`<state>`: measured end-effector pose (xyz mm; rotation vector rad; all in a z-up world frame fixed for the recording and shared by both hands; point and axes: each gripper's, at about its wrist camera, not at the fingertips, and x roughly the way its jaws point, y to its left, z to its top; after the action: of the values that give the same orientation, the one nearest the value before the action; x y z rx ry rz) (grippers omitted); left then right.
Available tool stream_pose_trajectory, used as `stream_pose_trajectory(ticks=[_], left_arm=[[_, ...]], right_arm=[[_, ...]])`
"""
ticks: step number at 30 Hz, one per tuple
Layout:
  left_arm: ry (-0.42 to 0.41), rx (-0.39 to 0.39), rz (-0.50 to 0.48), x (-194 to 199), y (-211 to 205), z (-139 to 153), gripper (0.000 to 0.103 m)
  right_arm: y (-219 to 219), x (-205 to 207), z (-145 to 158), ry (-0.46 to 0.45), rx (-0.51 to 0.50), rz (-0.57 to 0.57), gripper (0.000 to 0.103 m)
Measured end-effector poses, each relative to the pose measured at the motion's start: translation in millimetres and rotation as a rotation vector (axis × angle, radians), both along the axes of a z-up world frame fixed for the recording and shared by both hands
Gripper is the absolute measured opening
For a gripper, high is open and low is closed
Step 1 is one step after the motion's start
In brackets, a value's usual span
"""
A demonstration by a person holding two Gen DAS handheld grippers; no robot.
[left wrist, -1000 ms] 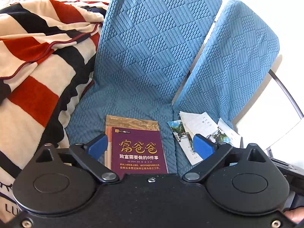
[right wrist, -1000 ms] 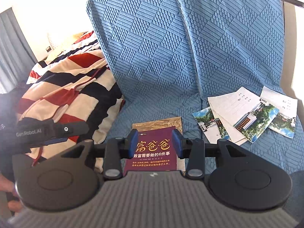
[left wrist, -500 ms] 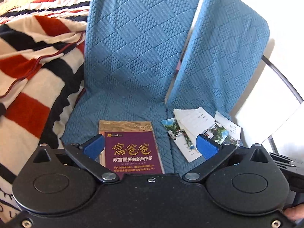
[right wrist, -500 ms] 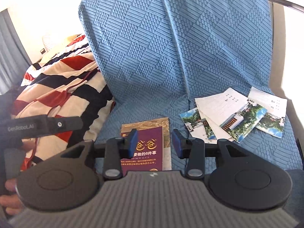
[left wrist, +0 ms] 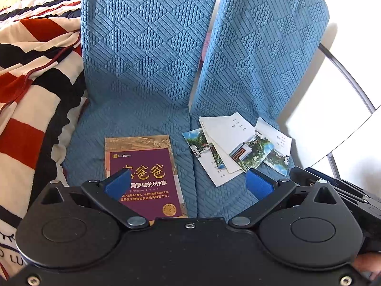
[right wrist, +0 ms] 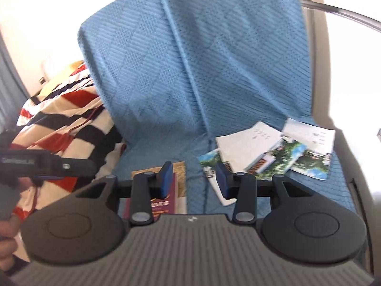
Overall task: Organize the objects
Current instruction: 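Withdraw both tools and move toward the white photo booklets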
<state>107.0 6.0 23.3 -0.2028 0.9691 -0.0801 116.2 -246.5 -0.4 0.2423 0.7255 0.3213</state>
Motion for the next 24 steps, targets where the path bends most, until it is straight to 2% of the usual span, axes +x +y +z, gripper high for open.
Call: stream_pose_trajectory(ticks=[10,15,18,24], left_arm=[[0.05,-0.026,0.034,19.6,-44.1,6.0,0.102],[0.018,-0.003,-0.032,33.3,-77.1,8.6,0.102],[0.048,-0.034,-0.055,43.8,-90.2,0.2,0.102],[0.079,-0.031,-0.082,56.3,-112.7,-16.4,0.102]], right_arm=[[-49.4,17.5,-28.9,0.057,0.032,-0.084,0.044],[-64.7,23.2,-40.3,0.078,0.047,-0.109,0.044],[-73.9,25.5,-47.2,0.087,0.057,-0.13,0.044],[-89.3,31.2,-64.8,0.119,0.062,-0.159,0.044]])
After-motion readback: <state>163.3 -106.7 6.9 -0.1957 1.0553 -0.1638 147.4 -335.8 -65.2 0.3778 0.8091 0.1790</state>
